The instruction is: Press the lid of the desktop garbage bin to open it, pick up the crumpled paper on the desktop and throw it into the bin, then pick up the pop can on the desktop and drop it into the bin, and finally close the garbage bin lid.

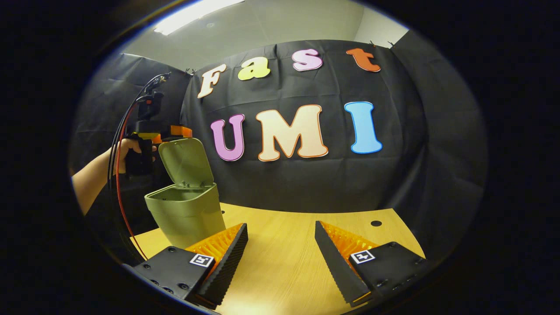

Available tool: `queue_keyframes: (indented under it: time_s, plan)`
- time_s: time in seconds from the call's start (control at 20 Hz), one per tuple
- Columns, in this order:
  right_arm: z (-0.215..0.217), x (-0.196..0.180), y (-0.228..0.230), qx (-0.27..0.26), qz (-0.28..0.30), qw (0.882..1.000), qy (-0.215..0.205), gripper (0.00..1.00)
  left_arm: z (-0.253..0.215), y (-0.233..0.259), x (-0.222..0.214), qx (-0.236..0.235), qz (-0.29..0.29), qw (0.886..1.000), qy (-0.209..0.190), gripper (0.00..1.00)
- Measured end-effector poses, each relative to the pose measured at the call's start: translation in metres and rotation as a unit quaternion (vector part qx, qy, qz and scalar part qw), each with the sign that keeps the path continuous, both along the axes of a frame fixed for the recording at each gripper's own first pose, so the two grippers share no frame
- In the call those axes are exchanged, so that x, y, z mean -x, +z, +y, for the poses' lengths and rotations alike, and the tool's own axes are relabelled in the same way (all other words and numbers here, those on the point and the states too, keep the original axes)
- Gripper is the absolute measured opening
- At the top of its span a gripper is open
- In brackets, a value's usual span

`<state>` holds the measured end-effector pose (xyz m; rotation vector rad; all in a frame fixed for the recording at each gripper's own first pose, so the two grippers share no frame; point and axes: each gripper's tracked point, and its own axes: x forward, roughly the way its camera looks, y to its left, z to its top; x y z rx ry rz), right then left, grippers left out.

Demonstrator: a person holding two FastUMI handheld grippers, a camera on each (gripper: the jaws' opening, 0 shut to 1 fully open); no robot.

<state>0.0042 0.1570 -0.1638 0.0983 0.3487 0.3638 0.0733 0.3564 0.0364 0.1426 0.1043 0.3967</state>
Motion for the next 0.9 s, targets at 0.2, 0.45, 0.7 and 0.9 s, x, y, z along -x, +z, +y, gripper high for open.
queue_keyframes:
  time_s: [0.2, 0.45, 0.7, 0.9]
  plan:
    - [-0.003, 0.002, 0.004, 0.005, -0.004, 1.0, 0.019, 0.94, -0.011, -0.011, 0.022, -0.004, 0.008, 1.0, 0.008, 0.94]
    - [-0.008, 0.004, 0.007, 0.015, -0.014, 0.999, 0.032, 0.97, -0.024, -0.043, 0.048, 0.029, 0.019, 0.999, 0.021, 0.94]
    - [-0.012, 0.011, -0.003, 0.022, -0.001, 0.999, 0.043, 0.97, -0.028, -0.078, 0.069, 0.04, 0.033, 0.998, 0.029, 0.93]
    - [-0.013, 0.015, -0.01, 0.028, 0.009, 0.998, 0.048, 0.97, -0.032, -0.099, 0.076, 0.042, 0.048, 0.997, 0.031, 0.93]
